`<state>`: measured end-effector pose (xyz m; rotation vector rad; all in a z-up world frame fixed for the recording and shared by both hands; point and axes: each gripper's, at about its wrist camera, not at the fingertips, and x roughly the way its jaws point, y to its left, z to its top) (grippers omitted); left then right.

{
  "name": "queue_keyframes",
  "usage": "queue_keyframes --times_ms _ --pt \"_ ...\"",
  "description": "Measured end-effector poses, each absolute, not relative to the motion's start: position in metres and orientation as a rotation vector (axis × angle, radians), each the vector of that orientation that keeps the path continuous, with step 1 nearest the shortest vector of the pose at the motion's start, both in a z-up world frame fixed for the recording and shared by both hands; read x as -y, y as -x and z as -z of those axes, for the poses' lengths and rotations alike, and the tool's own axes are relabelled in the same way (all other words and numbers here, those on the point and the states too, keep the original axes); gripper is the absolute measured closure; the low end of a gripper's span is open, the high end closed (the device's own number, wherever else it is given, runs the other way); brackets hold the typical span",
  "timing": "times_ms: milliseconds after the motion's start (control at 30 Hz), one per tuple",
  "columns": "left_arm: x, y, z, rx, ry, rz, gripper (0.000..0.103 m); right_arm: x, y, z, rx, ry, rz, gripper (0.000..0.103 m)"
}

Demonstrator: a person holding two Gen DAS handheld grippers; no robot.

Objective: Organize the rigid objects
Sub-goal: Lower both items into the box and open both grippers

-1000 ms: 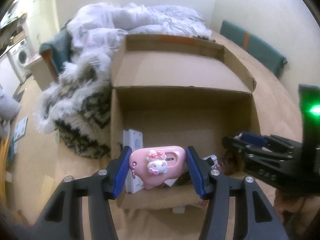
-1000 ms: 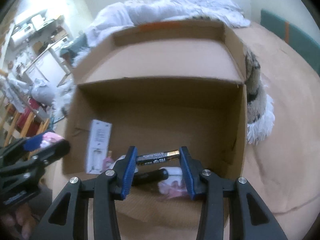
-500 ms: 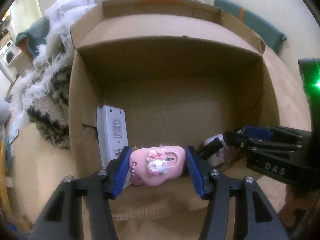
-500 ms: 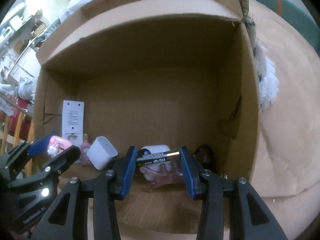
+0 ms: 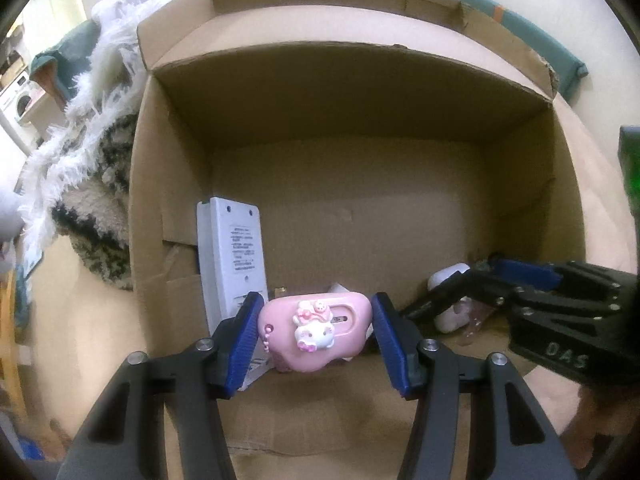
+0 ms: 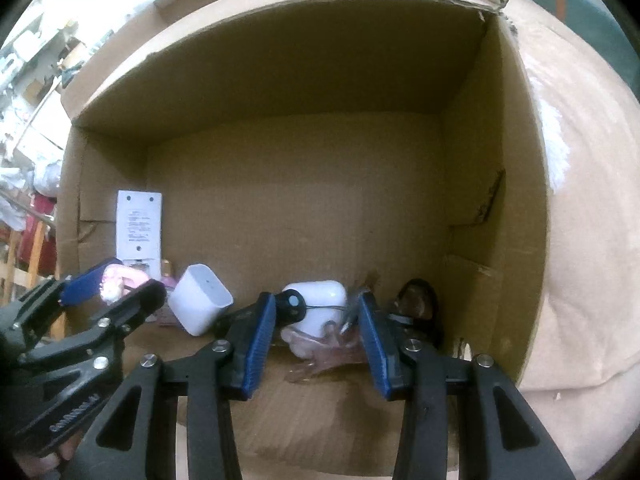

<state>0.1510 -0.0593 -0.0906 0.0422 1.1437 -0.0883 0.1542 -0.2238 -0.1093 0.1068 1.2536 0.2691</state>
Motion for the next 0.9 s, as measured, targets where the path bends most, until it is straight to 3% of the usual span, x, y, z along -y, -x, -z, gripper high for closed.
queue_keyframes --times_ms 100,200,267,333,900 --pt "0.062 -0.149 0.094 -1.147 -0.054 0.083 0.051 0.227 -0.154 0.105 -1.237 -0.156 -0.301 0.038" --pt "0.064 -0.148 0.096 -1.155 -0.056 0.093 0.049 0.224 -0.153 0.097 -1.203 -0.137 -0.305 0.031" --pt "0.065 -0.148 0.096 -1.157 -0.053 0.107 0.036 0.222 -0.151 0.091 -1.176 -0.139 -0.316 0.031" --pt "0.065 -0.146 0.095 -1.154 -0.05 0.105 0.033 0.22 -0.151 0.085 -1.156 -0.135 -0.324 0.031" --pt "0.054 -0.14 0.083 -1.122 -0.033 0.099 0.032 0.221 -0.15 0.08 -1.139 -0.134 -0.297 0.031"
